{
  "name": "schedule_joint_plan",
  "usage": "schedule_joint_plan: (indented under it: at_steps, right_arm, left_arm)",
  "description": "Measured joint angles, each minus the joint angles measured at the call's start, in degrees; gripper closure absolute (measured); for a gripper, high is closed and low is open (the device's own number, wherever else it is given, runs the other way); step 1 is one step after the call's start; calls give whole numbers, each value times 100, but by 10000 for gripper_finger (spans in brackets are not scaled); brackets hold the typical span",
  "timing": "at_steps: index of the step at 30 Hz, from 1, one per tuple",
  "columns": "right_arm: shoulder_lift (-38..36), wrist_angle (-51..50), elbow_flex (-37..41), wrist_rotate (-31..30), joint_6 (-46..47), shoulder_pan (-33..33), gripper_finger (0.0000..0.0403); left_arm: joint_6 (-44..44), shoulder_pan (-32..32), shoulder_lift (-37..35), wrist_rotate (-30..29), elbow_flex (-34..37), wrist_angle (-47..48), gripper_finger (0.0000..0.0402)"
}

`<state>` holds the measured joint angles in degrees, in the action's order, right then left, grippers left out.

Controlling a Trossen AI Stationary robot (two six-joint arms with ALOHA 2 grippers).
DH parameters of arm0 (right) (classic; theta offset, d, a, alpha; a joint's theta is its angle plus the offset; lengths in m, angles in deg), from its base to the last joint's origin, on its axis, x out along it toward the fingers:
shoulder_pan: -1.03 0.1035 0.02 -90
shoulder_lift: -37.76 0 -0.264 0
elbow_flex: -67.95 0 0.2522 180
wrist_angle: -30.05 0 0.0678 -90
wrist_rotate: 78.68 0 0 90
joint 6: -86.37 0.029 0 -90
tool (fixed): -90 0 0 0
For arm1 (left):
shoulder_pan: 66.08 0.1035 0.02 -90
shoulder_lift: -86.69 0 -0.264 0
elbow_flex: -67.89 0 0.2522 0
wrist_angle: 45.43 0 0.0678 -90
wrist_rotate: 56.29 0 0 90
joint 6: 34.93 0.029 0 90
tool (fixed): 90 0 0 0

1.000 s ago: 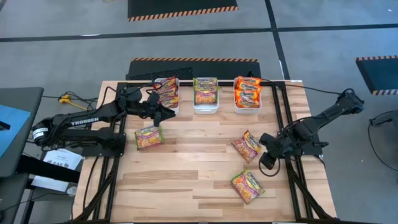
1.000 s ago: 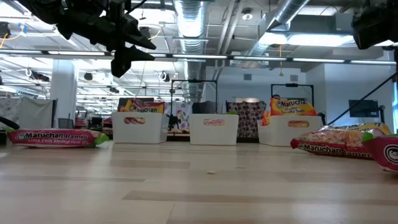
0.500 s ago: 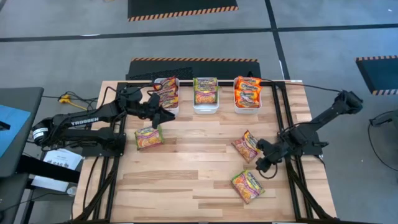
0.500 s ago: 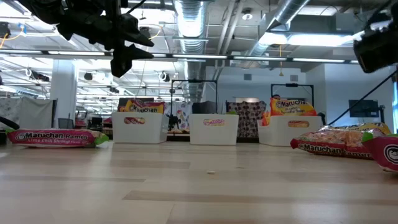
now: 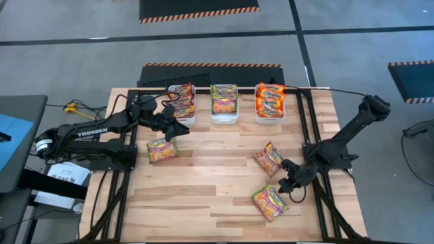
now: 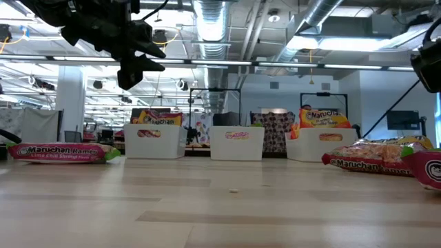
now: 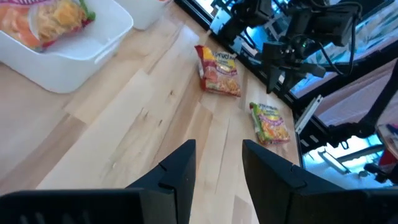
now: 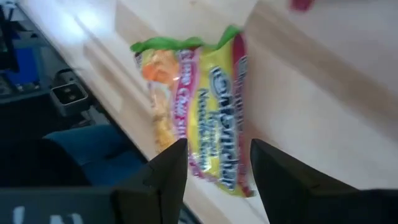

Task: Sort Maruchan noodles
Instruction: Put the green noodle pack into the middle white bin

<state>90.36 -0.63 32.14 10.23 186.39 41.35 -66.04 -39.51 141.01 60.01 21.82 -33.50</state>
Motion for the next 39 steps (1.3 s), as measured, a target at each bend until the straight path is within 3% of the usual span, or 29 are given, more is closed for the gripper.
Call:
schedule_joint_plan:
  at_steps: [11,25,30,39]
  right_arm:
    - [1129,815,-6,-6,64,111,173]
    - [2265,1823,-23,165,312,37,180]
    - [2530,2380,-23,228,481,39,225]
    - [2896,2703,-269,248,499,39,373]
  left_arm:
    - [2,0,2,87,0,-13,285]
    - [-2,0,2,-13,0,-19,285]
    - [-4,0,0,-16,0,-21,285]
    - [-15,-1,0,-16,0,-21,285]
